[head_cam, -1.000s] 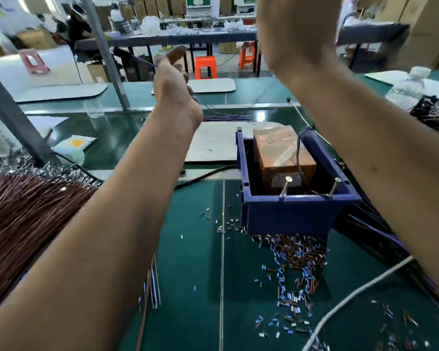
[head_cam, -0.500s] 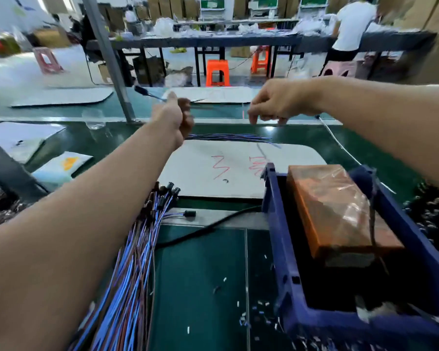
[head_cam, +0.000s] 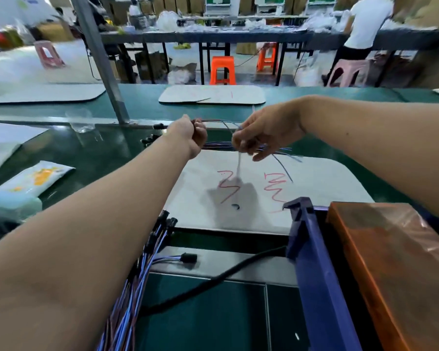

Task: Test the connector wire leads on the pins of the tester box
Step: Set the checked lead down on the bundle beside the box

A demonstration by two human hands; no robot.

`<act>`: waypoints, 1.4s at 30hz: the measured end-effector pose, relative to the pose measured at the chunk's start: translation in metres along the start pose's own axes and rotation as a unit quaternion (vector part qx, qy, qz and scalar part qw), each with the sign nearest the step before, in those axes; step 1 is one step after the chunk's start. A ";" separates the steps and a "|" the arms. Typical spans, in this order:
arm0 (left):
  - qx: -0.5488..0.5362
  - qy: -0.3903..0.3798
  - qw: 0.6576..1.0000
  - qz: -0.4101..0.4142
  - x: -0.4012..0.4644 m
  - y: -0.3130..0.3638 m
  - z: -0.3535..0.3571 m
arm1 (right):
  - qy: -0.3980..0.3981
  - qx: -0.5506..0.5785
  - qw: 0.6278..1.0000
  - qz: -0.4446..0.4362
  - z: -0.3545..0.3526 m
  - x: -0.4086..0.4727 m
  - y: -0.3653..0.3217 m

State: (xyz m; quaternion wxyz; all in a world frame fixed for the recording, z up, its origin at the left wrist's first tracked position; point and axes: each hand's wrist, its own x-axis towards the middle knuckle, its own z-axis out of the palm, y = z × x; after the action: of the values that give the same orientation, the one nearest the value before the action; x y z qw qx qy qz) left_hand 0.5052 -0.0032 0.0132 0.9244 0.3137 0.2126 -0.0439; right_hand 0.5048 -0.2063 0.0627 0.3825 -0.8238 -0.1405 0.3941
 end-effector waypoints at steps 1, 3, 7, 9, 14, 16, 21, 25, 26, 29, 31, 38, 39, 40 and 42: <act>0.027 0.026 0.999 0.001 0.005 0.000 -0.003 | 0.011 0.029 1.000 0.005 -0.004 0.006 0.002; 0.076 0.073 0.994 0.005 0.015 -0.001 -0.009 | 0.049 0.080 0.995 0.018 -0.008 0.017 0.008; 0.172 0.107 0.979 -0.008 0.028 -0.006 -0.019 | 0.212 -0.389 0.894 0.068 -0.013 0.033 0.024; 0.223 0.113 0.968 -0.012 0.028 -0.009 -0.017 | 0.227 -0.558 0.795 0.065 -0.015 0.035 0.032; 0.389 0.177 0.901 0.074 0.016 -0.013 -0.007 | 0.220 -0.614 0.751 0.102 -0.013 0.023 0.038; 0.485 0.176 0.847 0.130 0.003 -0.015 -0.002 | 0.197 -0.623 0.750 0.104 -0.010 0.012 0.033; 0.683 0.175 0.661 0.256 -0.080 -0.031 -0.006 | 0.177 -0.574 0.798 0.044 0.031 -0.039 0.001; 0.781 0.137 0.508 0.337 -0.183 -0.063 -0.042 | 0.211 -0.505 0.834 -0.067 0.091 -0.107 -0.027; 0.801 0.143 0.475 0.336 -0.209 -0.069 -0.058 | 0.219 -0.492 0.837 -0.099 0.110 -0.126 -0.031; 0.862 0.181 0.344 0.326 -0.270 -0.086 -0.112 | 0.247 -0.429 0.847 -0.193 0.170 -0.176 -0.042; 0.880 0.218 0.301 0.296 -0.300 -0.104 -0.144 | 0.253 -0.375 0.857 -0.248 0.219 -0.206 -0.042; 0.869 0.237 0.347 0.262 -0.336 -0.120 -0.173 | 0.197 -0.287 0.919 -0.182 0.358 -0.235 0.020; 0.865 0.232 0.357 0.266 -0.342 -0.121 -0.172 | 0.190 -0.264 0.933 -0.156 0.367 -0.233 0.032; 0.860 0.228 0.370 0.267 -0.347 -0.121 -0.170 | 0.184 -0.233 0.946 -0.132 0.373 -0.229 0.042; 0.853 0.221 0.395 0.260 -0.355 -0.121 -0.168 | 0.185 -0.167 0.963 -0.102 0.382 -0.225 0.057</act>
State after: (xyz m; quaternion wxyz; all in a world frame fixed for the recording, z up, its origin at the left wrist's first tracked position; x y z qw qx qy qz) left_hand 0.0965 -0.0176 -0.0250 0.0624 0.9772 0.1696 0.1114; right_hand 0.0654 -0.1661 -0.0093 0.2973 -0.9157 -0.2143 0.1650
